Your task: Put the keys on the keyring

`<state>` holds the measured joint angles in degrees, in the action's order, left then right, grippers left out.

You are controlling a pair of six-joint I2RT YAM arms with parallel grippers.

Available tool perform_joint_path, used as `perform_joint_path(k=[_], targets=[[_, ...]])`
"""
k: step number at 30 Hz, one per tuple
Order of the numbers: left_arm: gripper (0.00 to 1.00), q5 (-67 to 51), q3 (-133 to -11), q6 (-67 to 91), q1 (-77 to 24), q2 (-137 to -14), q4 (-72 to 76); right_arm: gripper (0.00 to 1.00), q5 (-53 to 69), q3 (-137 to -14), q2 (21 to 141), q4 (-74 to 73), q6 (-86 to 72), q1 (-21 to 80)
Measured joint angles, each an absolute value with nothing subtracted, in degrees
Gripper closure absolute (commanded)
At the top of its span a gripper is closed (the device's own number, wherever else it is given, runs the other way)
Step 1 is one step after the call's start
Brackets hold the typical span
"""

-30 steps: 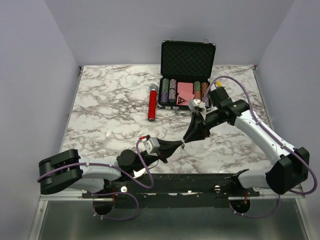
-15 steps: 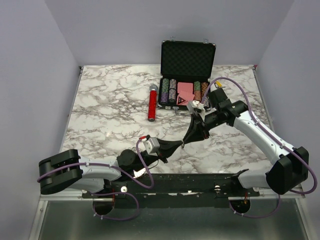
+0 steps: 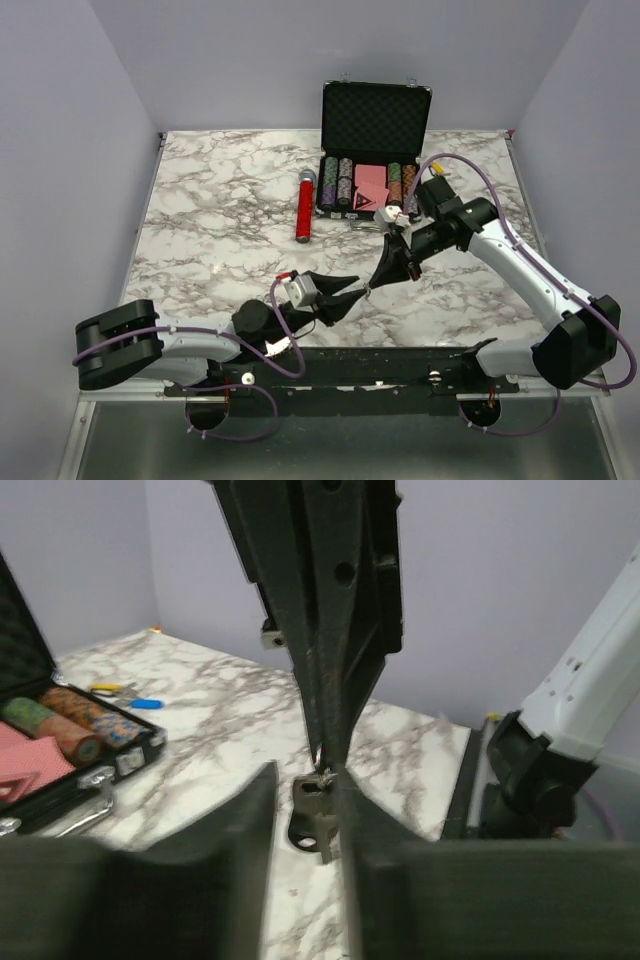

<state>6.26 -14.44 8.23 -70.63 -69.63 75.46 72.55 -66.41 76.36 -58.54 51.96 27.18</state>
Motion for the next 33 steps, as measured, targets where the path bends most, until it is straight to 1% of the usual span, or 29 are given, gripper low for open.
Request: perform_joint_path(k=[2, 5, 6, 8, 10, 12, 14, 16, 19, 23, 28, 33], targets=[[0.33, 6.9, -13.3, 7.9, -70.6, -68.3, 75.4, 0.99, 70.2, -68.2, 76.4, -62.0, 55.5, 27.3], [0.22, 7.4, -10.5, 7.0, -70.6, -61.9, 73.2, 0.99, 64.4, -70.6, 76.4, -67.5, 61.5, 27.4], [0.20, 7.4, -9.9, 6.5, -70.6, -57.5, 70.1, 0.99, 61.9, -71.1, 76.4, -69.0, 63.1, 27.4], [0.20, 7.4, -10.4, 5.4, -70.6, -49.0, 61.7, 0.99, 56.2, -71.2, 76.2, -71.4, 65.8, 27.5], [0.20, 7.3, -11.9, 4.3, -70.6, -43.4, 53.1, 0.99, 51.5, -71.2, 75.9, -72.6, 67.7, 27.7], [0.23, 7.1, -13.0, 2.4, -70.6, -39.8, 45.6, 0.99, 47.5, -71.2, 75.2, -73.6, 69.5, 27.9], [0.28, 6.5, -13.4, 0.8, -70.6, -38.9, 41.2, 0.99, 44.6, -71.2, 74.3, -74.0, 71.0, 28.3], [0.33, 5.7, -13.7, -0.9, -70.6, -39.6, 36.8, 0.99, 42.7, -71.2, 73.7, -74.2, 72.1, 28.6], [0.38, 4.8, -15.8, -3.0, -70.7, -44.3, 33.1, 0.99, 41.2, -71.2, 73.6, -74.3, 72.8, 29.3], [0.43, 4.5, -20.0, -5.5, -71.3, -52.8, 32.6, 0.99, 40.5, -71.2, 73.6, -74.4, 73.2, 30.1], [0.51, 4.0, -25.4, -8.2, -72.1, -62.2, 36.5, 0.99, 40.5, -70.8, 73.5, -74.4, 73.1, 30.6], [0.53, 2.6, -28.4, -8.8, -72.3, -67.6, 40.1, 0.99, 40.6, -70.2, 73.5, -74.4, 72.8, 30.7]])
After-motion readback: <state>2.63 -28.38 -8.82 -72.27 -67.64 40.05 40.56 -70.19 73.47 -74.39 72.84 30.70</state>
